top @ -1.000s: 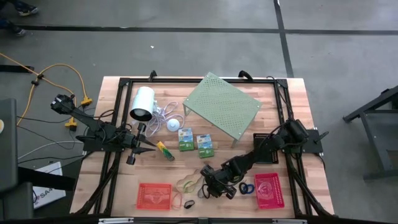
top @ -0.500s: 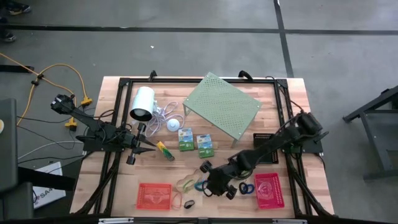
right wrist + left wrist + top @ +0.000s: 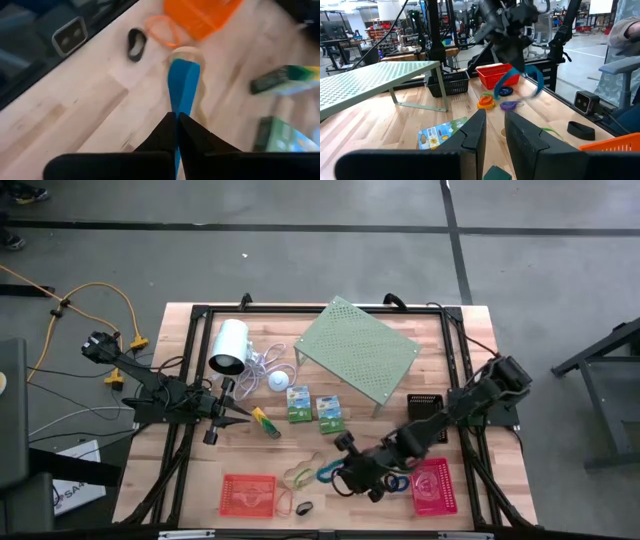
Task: Pick & Place Office Desk Supplies
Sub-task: Put the blue rubber band into the red bin
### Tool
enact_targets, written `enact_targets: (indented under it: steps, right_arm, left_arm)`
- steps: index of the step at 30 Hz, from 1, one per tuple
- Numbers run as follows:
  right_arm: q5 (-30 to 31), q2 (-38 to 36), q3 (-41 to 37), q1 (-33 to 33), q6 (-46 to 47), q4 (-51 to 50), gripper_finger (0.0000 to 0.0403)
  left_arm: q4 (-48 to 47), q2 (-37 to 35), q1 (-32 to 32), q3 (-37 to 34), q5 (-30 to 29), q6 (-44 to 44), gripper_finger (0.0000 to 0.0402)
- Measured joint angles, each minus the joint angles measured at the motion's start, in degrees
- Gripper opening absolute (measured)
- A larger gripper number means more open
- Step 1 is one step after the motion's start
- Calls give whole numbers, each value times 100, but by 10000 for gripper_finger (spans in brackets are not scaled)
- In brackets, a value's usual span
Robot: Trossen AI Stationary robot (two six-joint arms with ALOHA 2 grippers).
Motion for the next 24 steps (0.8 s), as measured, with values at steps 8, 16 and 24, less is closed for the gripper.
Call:
enact_targets:
  steps: [8,16,24]
  right_arm:
    - [1155,-444,0,543,1694,-1069,3]
    - [1726,-610,-3,1195,3885,-2327,3]
    - [1998,-906,0,1855,5789,-3191,3]
  left_arm:
    - [0,1,0,0,0,0,65]
    - [0,1,0,0,2,0,65]
    - [2,1,0,0,0,0,65]
